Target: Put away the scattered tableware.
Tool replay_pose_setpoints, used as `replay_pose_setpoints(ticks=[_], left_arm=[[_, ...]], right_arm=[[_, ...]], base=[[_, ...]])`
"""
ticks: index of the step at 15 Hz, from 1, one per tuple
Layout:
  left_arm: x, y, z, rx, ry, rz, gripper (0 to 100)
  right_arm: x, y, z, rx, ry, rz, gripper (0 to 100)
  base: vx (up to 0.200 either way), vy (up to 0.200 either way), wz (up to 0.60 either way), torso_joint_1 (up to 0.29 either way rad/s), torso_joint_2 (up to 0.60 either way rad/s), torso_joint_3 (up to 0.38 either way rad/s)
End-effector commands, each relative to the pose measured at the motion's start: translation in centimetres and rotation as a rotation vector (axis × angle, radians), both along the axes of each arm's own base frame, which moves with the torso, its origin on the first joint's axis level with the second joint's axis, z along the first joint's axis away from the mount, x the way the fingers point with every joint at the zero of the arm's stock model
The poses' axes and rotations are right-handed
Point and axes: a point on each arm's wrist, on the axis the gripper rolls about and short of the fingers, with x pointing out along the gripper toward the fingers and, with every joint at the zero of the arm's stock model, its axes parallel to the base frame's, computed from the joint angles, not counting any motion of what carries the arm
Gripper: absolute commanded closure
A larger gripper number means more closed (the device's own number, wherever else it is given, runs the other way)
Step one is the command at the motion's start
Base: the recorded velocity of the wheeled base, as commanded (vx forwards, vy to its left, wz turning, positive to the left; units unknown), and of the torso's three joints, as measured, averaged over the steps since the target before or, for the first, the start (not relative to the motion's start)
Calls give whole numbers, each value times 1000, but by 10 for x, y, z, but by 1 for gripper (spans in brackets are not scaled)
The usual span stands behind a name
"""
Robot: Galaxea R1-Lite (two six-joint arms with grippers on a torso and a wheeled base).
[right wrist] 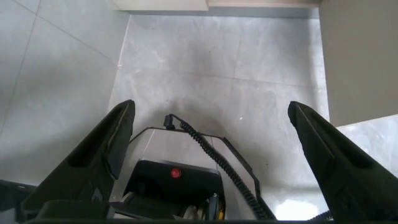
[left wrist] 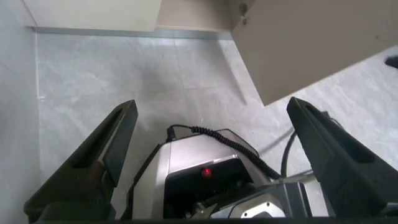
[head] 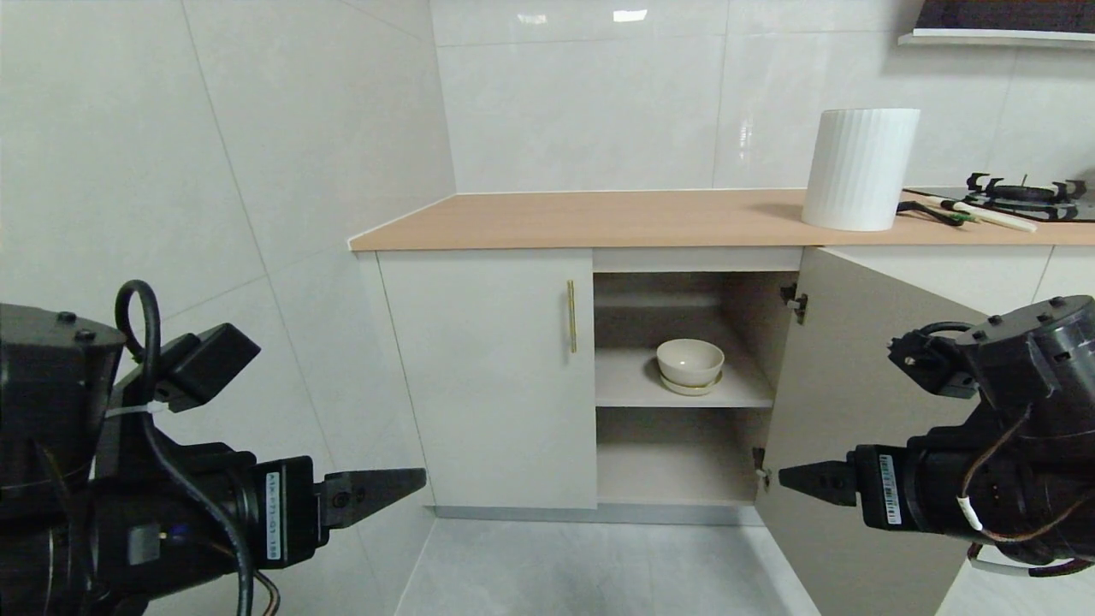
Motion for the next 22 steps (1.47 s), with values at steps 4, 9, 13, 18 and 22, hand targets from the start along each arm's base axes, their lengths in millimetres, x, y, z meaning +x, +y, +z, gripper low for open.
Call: replay_pose_setpoints(ticks=[4, 9, 13, 18, 22], left_arm=[[0, 0, 1, 0, -3, 1, 0], [0, 0, 1, 0, -3, 1, 0], [0, 0, 0, 1, -1, 1, 0], [0, 0, 0, 1, -1, 1, 0], [0, 0, 0, 1, 2, 0, 0]], right_arm=[[-4, -3, -1, -57, 20, -3, 0], [-12, -9, -6, -159, 89, 11, 0], [-14, -19, 0, -240, 152, -21, 0], [-20, -56, 22, -340, 203, -116, 0], [-2, -104, 27, -405, 245, -288, 0]], base=[[0, -100, 0, 0, -1, 1], [0, -200, 0, 4, 4, 4], [0, -200, 0, 1, 2, 6], [0, 0, 0, 0, 0, 0], [0, 0, 0, 0, 0, 0]])
